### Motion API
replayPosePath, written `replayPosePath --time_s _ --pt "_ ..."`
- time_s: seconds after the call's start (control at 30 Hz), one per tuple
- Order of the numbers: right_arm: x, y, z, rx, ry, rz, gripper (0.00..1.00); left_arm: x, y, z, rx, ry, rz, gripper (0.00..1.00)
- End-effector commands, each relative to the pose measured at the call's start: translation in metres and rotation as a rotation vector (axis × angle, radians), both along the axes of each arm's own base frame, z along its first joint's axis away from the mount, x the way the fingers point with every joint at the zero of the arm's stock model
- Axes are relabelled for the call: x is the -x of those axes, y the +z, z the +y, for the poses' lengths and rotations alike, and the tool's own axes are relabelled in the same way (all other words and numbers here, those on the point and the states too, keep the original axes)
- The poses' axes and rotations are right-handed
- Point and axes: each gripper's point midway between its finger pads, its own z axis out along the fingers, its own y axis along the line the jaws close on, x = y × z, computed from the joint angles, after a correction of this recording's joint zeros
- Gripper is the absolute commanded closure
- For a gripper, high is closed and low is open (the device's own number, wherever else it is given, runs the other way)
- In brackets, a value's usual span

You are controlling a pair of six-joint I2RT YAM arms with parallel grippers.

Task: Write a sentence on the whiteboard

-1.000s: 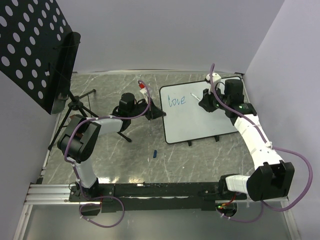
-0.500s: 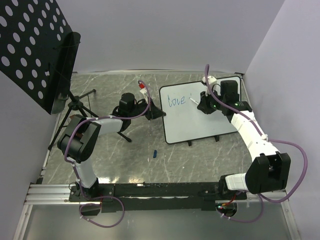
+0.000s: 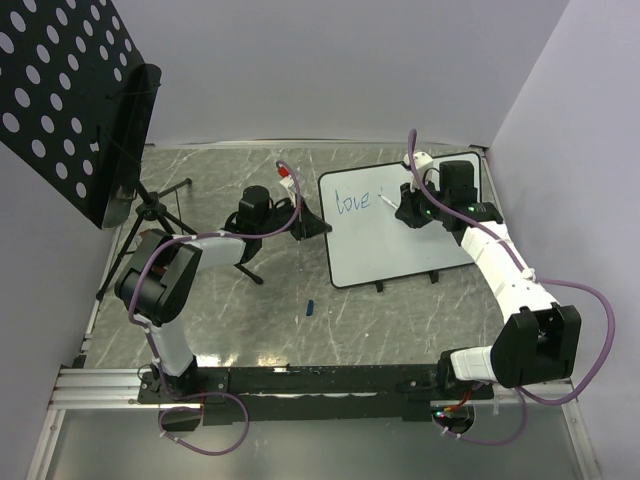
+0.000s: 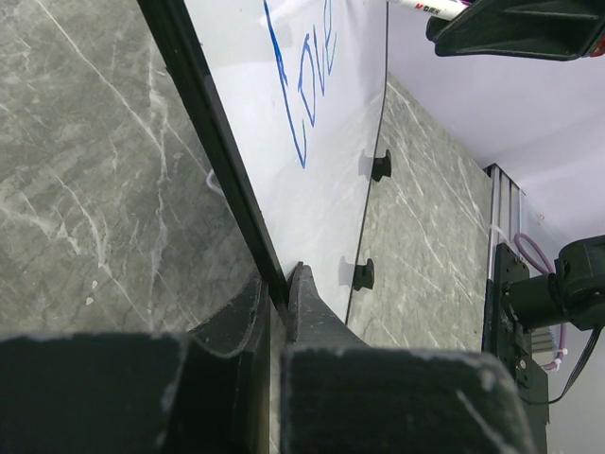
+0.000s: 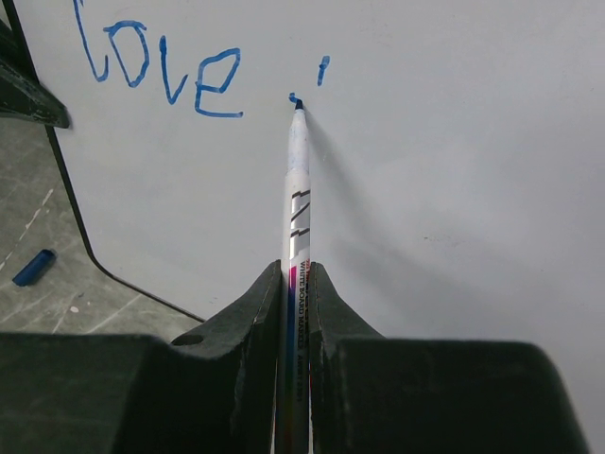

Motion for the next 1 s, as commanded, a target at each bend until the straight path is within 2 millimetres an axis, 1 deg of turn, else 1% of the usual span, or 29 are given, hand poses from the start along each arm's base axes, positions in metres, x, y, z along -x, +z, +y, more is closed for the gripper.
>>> replayPosePath --time_s 0.0,0.3,0.53,0.83,0.97 --pt "-0.009 0.011 -0.009 0.019 -0.054 -0.044 1.00 0.000 0.005 -0.003 -0.038 -0.024 -0.146 0.99" --pt "-0.009 0.018 -0.011 0.018 -0.063 -0.064 1.00 0.001 0.004 -0.003 -0.038 -0.027 -0.145 0.99" --pt "-0.005 0.017 -0.010 0.016 -0.042 -0.056 1.00 0.000 0.004 -0.003 -0.038 -0.027 -0.145 0.99" --pt "0.006 0.003 -0.006 0.025 0.002 -0.013 1.00 0.000 0.004 -0.004 -0.039 -0.029 -0.143 0.99" --pt "0.009 0.001 -0.005 0.025 0.011 -0.005 1.00 -0.001 0.005 -0.003 -0.037 -0.027 -0.145 0.99"
